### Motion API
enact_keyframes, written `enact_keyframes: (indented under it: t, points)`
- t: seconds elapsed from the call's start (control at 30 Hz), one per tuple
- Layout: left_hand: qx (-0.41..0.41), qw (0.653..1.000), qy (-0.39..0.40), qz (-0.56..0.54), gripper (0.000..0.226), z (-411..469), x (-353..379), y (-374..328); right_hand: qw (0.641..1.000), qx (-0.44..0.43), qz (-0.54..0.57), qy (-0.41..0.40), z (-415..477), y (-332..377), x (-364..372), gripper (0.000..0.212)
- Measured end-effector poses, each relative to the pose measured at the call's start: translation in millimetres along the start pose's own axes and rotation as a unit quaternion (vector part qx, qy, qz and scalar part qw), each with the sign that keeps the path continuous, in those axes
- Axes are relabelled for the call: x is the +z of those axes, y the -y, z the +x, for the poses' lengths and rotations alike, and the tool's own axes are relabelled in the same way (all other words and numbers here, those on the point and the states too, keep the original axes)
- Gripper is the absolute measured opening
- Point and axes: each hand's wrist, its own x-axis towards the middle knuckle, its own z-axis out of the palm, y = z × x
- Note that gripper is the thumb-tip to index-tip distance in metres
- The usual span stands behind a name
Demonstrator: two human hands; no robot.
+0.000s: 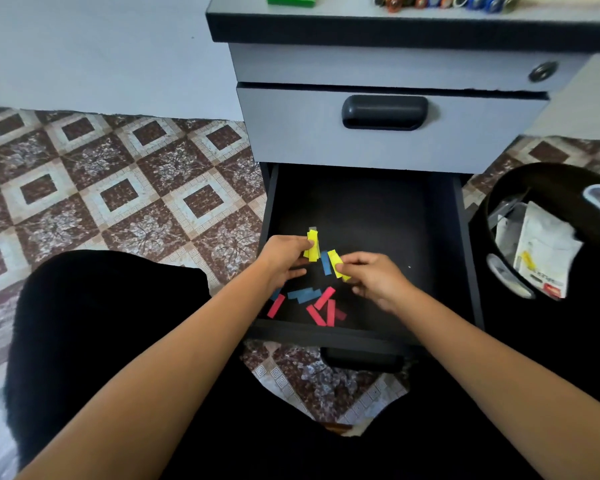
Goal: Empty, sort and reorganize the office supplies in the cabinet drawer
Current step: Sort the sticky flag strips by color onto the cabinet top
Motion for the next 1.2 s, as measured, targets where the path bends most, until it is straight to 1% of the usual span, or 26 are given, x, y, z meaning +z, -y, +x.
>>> enact_keyframes:
  t: [0.1, 0.23, 0.33, 0.43, 0.5, 0.6, 0.7, 0.87, 0.97, 1.2]
  points:
    - [-0.001, 1.000, 0.008, -0.018, 0.010, -4, 7, 4, 0.997, -0.015, 0.077, -0.021, -8, 6, 1, 0.010]
    - [-0.004, 0.999, 0.031, -0.028, 0.010, -12, 15, 8, 0.994, -0.039, 0.104, -0.025, -18, 8, 5, 0.010]
    - [-0.007, 0.998, 0.049, -0.042, 0.009, -19, 20, 9, 0.993, -0.065, 0.091, -0.041, -21, 6, 6, 0.009]
    - [-0.006, 0.997, 0.049, -0.058, 0.007, -23, 21, 11, 0.991, -0.101, 0.045, -0.073, -25, 4, 7, 0.007]
    - [-0.005, 0.996, 0.047, -0.069, 0.013, -25, 22, 13, 0.987, -0.134, 0.002, -0.090, -28, 3, 8, 0.012]
    - [-0.001, 0.994, 0.057, -0.094, 0.014, -29, 23, 16, 0.980, -0.162, -0.029, -0.111, -33, 2, 9, 0.020]
    - [0.017, 0.992, 0.072, -0.103, 0.014, -31, 24, 17, 0.979, -0.163, -0.042, -0.119, -34, 2, 9, 0.022]
    - [0.036, 0.987, 0.105, -0.116, 0.016, -33, 24, 15, 0.982, -0.142, -0.021, -0.123, -36, 5, 7, 0.022]
    - [0.040, 0.987, 0.105, -0.111, 0.019, -33, 23, 16, 0.984, -0.129, -0.001, -0.120, -38, 7, 7, 0.024]
    - [0.058, 0.991, 0.076, -0.089, 0.015, -33, 26, 21, 0.984, -0.120, 0.023, -0.127, -40, 8, 10, 0.025]
